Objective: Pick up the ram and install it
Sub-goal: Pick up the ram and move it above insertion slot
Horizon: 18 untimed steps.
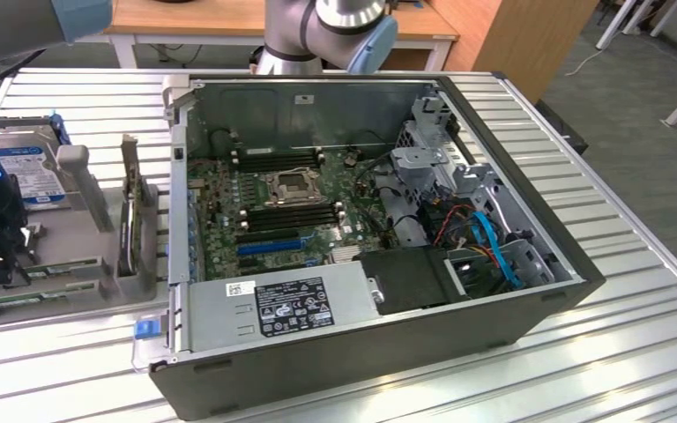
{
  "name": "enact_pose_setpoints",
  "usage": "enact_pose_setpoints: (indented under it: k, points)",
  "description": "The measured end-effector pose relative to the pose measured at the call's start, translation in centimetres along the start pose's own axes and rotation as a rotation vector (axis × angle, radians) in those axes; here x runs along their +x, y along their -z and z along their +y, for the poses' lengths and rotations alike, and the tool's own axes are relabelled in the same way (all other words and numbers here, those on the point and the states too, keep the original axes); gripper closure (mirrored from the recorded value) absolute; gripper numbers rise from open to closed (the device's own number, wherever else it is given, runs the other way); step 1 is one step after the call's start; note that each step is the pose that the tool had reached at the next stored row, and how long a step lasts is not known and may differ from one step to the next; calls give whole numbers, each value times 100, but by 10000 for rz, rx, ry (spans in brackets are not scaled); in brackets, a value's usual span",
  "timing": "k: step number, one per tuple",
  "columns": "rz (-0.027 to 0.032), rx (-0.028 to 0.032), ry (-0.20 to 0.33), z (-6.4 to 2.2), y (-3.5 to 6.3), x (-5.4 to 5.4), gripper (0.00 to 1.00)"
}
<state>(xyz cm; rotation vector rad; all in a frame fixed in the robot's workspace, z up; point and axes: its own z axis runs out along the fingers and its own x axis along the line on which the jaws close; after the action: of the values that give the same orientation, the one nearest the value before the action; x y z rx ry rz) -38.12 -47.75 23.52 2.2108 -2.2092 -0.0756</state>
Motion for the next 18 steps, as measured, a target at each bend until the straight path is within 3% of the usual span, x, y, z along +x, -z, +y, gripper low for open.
enact_pose_setpoints:
  k: [9, 18]
  points:
    - [1, -1, 0, -3, -77, 2, 69]
    - [2, -1, 0, -3, -83, 20, 69]
